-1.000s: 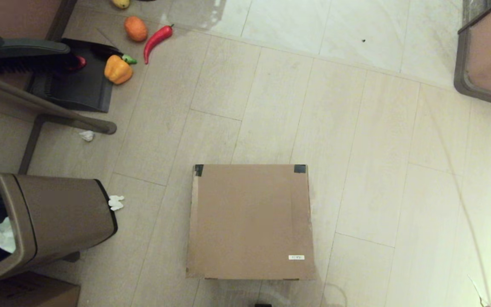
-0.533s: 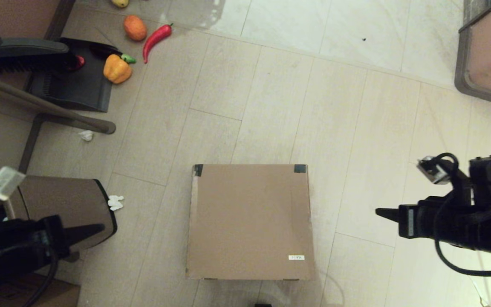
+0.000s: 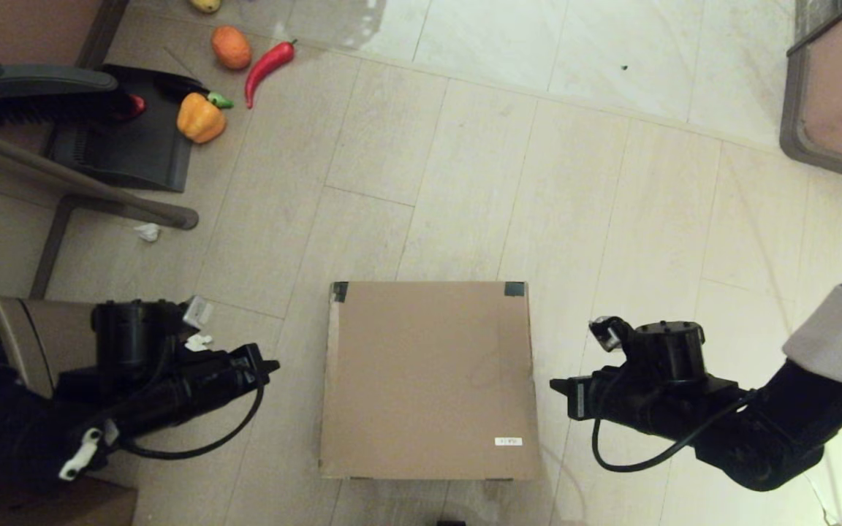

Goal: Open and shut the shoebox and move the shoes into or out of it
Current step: Open the shoe box

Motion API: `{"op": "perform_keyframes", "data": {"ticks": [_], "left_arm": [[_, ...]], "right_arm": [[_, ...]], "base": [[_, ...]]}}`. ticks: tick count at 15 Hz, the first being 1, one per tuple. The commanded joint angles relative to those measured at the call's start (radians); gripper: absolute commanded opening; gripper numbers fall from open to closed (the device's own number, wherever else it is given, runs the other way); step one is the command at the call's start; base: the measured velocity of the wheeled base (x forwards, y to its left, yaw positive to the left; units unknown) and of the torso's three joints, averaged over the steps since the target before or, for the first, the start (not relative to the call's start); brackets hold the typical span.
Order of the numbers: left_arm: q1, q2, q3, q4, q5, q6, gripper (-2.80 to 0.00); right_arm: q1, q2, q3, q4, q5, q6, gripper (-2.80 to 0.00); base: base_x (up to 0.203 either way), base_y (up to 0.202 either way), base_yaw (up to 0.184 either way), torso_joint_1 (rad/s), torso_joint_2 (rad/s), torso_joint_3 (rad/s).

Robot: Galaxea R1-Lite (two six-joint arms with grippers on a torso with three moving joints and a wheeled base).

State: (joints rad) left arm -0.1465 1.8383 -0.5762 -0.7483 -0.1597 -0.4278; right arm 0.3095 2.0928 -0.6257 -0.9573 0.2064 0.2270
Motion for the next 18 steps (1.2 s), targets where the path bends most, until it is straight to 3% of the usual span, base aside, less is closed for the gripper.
{"op": "perform_keyframes", "data": {"ticks": [1, 5, 9, 16, 18], "left_arm": [[-0.023, 0.181, 0.000, -0.102, 0.053, -0.003, -2.80], [-0.050, 0.359, -0.084, -0.227, 0.137, -0.005, -2.80], [-0.065, 0.459, -0.183, -0.236, 0.176, -0.004, -2.80], [-0.140, 0.513, -0.189, -0.238, 0.216, -0.012, -2.80], [-0.153, 0.507, -0.189, -0.237, 0.248, -0.046, -2.80]], "right_arm": [[0.014, 0.140, -0.021, -0.052, -0.002, 0.003, -2.80], [0.019, 0.190, -0.069, -0.100, -0.028, 0.020, -2.80], [0.022, 0.230, -0.109, -0.101, -0.033, 0.014, -2.80], [0.023, 0.265, -0.118, -0.101, -0.036, 0.014, -2.80], [0.030, 0.242, -0.100, -0.101, -0.033, 0.021, -2.80]], "base": [[0.000, 0.000, 0.000, 0.000, 0.00, 0.000], [0.000, 0.000, 0.000, 0.000, 0.00, 0.000], [0.000, 0.000, 0.000, 0.000, 0.00, 0.000], [0.000, 0.000, 0.000, 0.000, 0.00, 0.000], [0.000, 0.000, 0.000, 0.000, 0.00, 0.000]]}}
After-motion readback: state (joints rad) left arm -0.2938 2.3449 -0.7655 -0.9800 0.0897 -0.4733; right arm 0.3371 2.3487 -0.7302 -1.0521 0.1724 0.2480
